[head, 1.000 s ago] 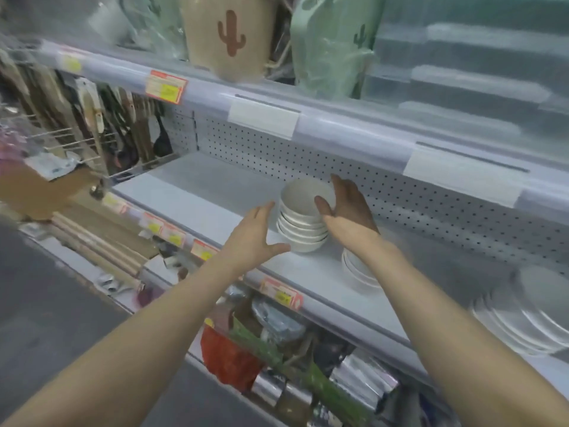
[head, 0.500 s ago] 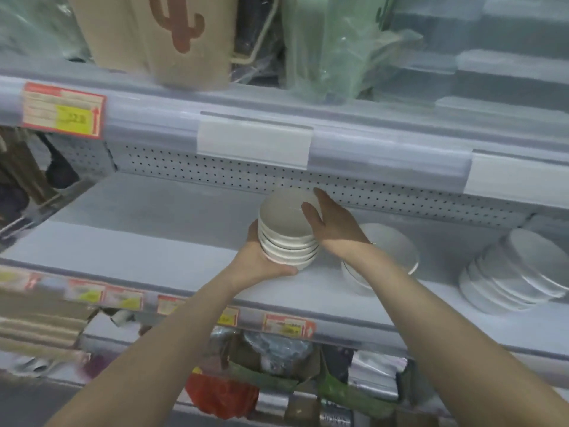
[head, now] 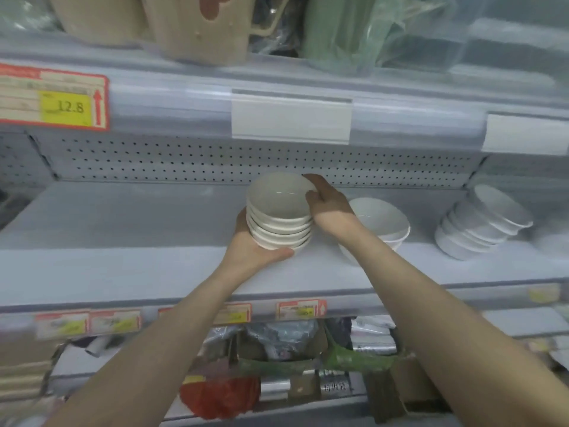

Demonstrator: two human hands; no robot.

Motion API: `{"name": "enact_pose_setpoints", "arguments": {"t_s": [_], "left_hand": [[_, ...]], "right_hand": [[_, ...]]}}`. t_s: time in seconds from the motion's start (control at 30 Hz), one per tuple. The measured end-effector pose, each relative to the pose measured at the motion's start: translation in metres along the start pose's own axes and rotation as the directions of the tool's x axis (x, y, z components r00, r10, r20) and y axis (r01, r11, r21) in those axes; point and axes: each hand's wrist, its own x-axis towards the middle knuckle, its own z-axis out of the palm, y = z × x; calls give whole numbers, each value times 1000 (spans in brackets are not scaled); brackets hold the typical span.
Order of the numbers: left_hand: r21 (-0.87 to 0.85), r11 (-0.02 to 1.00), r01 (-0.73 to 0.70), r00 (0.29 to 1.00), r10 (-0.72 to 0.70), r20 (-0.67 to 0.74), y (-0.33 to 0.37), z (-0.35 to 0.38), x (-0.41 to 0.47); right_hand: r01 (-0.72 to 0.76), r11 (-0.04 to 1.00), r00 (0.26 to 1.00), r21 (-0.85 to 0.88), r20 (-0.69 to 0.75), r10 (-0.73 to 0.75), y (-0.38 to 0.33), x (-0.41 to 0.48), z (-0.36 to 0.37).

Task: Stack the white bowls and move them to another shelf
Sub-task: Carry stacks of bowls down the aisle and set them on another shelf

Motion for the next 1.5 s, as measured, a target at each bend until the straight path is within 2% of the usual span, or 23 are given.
{"name": "enact_pose_setpoints", "arguments": {"t_s": [0.2, 0.33, 0.47, 0.73, 0.97, 1.07, 1.13, 1.23, 1.5], "left_hand": [[-99, 994, -37, 998, 41, 42, 27, -21, -23], [-142, 987, -75, 989, 92, 118, 48, -25, -55], [-156, 976, -151, 961, 182, 209, 63, -18, -85], [-194, 968, -162, 892, 228, 391, 85, 29, -128], [-232, 964, -127, 795, 239, 557, 99, 114, -162], [-262, 951, -164, 723, 297, 624, 120, 163, -180], [-300, 936, -185, 675, 342, 653, 137, 206, -198], [-325, 937, -126, 649, 325, 688, 153, 261, -217], [-436, 893, -113, 481, 433, 762, 207, 447, -290]], "right_hand": [[54, 990, 993, 130, -111, -39, -21, -34, -6], [34, 997, 991, 63, -130, -25, -30, -69, -12], [50, 995, 989, 88, -144, -36, -24, -115, -23], [-67, 995, 951, 72, -297, 85, 8, -201, -57], [-181, 980, 868, 86, -454, 200, 54, -279, -112], [-237, 968, 823, 86, -511, 247, 84, -312, -144], [-262, 958, 787, 114, -549, 281, 106, -339, -172], [-314, 940, 743, 131, -583, 329, 130, -372, -212], [-396, 906, 591, 150, -713, 377, 229, -477, -341]]}}
